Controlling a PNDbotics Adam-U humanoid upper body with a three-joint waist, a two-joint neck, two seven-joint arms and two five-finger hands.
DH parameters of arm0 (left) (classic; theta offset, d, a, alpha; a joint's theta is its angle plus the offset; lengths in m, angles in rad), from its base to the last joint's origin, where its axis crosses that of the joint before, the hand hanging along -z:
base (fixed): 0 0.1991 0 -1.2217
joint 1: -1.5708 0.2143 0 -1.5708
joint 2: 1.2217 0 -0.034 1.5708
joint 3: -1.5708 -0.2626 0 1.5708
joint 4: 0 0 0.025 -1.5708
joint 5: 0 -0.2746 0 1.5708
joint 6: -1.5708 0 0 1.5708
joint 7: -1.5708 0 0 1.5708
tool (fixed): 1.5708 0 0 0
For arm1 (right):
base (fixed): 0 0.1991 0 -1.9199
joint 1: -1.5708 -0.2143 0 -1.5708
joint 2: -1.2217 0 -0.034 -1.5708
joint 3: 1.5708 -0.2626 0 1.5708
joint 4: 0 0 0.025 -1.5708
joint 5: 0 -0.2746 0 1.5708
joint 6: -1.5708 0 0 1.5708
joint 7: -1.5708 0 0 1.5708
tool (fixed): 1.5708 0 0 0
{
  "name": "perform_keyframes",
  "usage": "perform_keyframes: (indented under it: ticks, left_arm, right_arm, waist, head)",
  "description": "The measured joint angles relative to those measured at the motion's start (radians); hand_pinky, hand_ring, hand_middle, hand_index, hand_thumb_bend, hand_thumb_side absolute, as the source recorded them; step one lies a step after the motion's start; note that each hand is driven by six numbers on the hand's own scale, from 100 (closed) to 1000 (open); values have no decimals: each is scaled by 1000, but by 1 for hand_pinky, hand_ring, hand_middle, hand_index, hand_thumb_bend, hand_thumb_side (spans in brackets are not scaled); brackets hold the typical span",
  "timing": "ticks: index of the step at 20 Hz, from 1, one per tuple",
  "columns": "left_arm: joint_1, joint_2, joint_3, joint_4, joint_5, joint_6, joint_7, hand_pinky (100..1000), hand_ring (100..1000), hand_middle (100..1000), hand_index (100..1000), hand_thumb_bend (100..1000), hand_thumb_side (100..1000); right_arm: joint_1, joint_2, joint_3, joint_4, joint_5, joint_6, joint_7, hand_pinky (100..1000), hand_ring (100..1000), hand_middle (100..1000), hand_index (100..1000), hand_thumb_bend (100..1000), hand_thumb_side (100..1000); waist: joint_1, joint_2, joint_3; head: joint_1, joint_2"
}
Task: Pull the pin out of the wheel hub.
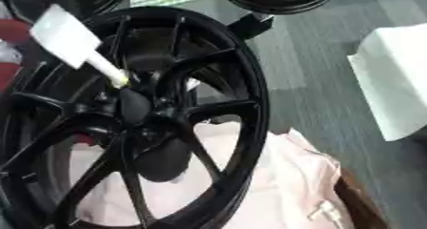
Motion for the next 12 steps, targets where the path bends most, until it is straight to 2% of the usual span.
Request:
perform_keyframes:
  ticks: [7, 12]
  left_arm:
    - [126, 102, 171, 251, -24, 28, 192, 660, 502, 390, 412, 100, 100]
    - [228, 141, 231, 358, -11, 10, 268, 665, 512, 397, 421, 100, 100]
  right_arm:
    - [13, -2, -12, 4, -1, -5, -10, 844, 703, 654, 728, 100, 542]
    - [13, -3, -14, 6, -5, -8, -13, 844, 703, 654, 728, 100, 538]
  waist:
    - [-10, -10, 33]
    - [-23, -13, 44]
  head:
    - [0, 10]
    - [2, 10]
